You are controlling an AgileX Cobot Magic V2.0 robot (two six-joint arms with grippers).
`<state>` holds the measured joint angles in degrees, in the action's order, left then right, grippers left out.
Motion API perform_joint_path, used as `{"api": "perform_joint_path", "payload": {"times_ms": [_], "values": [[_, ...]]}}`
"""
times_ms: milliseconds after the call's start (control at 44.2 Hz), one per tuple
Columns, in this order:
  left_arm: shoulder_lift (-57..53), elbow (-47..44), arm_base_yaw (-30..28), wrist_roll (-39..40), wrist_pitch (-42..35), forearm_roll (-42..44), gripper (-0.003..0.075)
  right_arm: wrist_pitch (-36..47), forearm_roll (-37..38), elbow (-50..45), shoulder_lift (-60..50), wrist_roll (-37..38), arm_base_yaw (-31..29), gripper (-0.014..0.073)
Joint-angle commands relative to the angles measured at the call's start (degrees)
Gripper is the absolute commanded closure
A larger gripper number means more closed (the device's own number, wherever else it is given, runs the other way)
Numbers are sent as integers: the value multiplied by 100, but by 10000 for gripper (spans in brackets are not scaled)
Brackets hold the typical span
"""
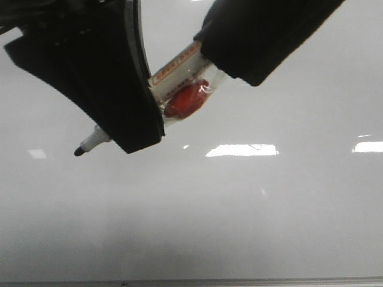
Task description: Write number 7 on whiteboard
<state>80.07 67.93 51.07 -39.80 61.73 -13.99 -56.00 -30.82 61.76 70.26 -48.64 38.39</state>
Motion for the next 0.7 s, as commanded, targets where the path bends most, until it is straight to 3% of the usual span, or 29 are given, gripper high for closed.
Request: {"api": "perform_joint_path", "payload": {"times_ms": [0, 294, 407, 566, 679], "values": [[-168, 177, 56, 8, -180, -124, 741, 186, -248, 192, -113, -71, 3, 328], [-168, 177, 56, 20, -180, -124, 711, 176, -248, 192, -113, -71, 3, 598], [-168, 177, 56, 30, -204, -124, 556, 161, -248, 192, -113, -57, 3, 666], [-240, 177, -60, 184, -314, -124, 325, 119, -248, 192, -113, -16, 3, 662], [-461, 155, -315, 417, -265, -124, 302, 35, -56, 192, -204, 171, -48, 662]]}}
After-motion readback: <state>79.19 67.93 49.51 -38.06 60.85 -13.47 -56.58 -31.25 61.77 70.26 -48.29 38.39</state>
